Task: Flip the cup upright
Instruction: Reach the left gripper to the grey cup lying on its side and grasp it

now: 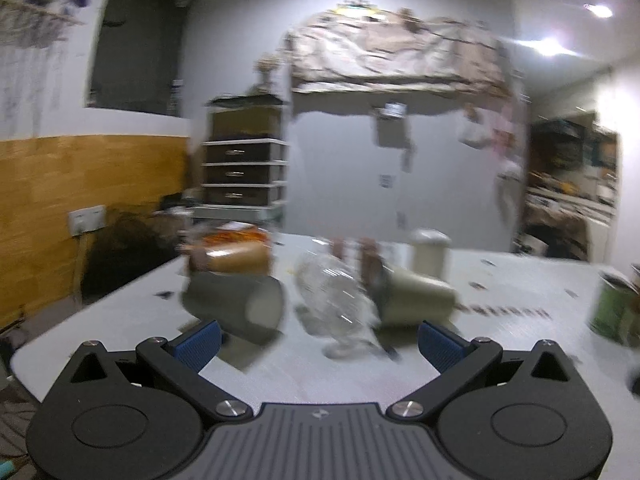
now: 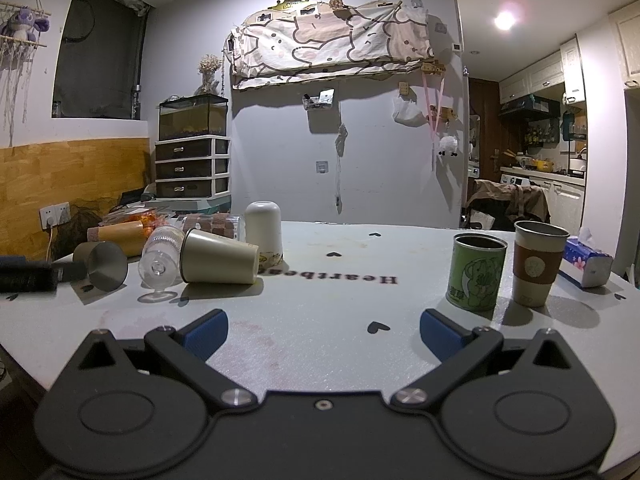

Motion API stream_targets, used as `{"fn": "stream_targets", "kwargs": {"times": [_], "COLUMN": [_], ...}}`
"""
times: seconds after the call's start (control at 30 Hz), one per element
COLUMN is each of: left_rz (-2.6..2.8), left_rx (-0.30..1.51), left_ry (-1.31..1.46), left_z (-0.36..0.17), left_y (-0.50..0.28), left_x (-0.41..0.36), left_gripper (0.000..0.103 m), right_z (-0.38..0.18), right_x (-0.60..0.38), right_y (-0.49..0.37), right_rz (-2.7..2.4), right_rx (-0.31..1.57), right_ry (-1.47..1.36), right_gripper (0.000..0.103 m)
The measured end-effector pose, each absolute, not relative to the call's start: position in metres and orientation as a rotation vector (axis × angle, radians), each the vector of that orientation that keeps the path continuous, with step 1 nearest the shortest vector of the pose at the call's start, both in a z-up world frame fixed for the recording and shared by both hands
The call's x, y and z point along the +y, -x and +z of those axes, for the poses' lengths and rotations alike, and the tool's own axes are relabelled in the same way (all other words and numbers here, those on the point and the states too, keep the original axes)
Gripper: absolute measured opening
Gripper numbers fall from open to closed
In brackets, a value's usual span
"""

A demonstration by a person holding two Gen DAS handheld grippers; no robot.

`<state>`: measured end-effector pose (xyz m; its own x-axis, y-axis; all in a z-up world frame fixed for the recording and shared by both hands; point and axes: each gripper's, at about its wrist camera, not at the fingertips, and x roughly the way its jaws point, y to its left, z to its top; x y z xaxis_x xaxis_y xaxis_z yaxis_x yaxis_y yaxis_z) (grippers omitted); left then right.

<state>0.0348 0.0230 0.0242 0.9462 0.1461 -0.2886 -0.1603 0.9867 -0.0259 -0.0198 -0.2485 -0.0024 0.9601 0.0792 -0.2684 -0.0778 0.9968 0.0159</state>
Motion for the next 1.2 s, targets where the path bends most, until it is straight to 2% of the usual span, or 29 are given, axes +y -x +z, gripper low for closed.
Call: {"fn": "stream_targets", "kwargs": {"times": [0.33,0.63,0.8,0.9,0.93,1.2], "left_rz": [0.44,0.571,0.617,0.586,0.569,0.452], "left_rx": [0.367,0.545,0.594,0.591,0.588,0.627], "left_ry": [0.299,0.52,0.562,0.596,0.611,0.564], "left_z": [0.046,0.024,0.013,0.008,0.008,0.011], "left_y": [-0.138,-0.202,-0.216,-0.213,-0.21,-0.187], "left_x": [0.086,0.124,0.127,0.129,0.13,0.134], "left_gripper": [0.102,0.096,0.094,0.084,0.077,0.074], "right_z": [-0.008,-0.004,-0.005,-0.005,-0.005,-0.004], "right_x": [-0.248,-0.259,-0.263,-0.264,-0.264,-0.267], "right_y": [0.019,0.023,0.023,0.022,0.022,0.023], "right_rz": [0.073,0.051,0.042,0.043,0.042,0.038], "right_rx": [0.276,0.281,0.285,0.284,0.285,0.28], "right_ry": [-0.006,-0.006,-0.009,-0.009,-0.01,-0.013], "right_gripper": [0.103,0.103,0.103,0.103,0.103,0.103]}}
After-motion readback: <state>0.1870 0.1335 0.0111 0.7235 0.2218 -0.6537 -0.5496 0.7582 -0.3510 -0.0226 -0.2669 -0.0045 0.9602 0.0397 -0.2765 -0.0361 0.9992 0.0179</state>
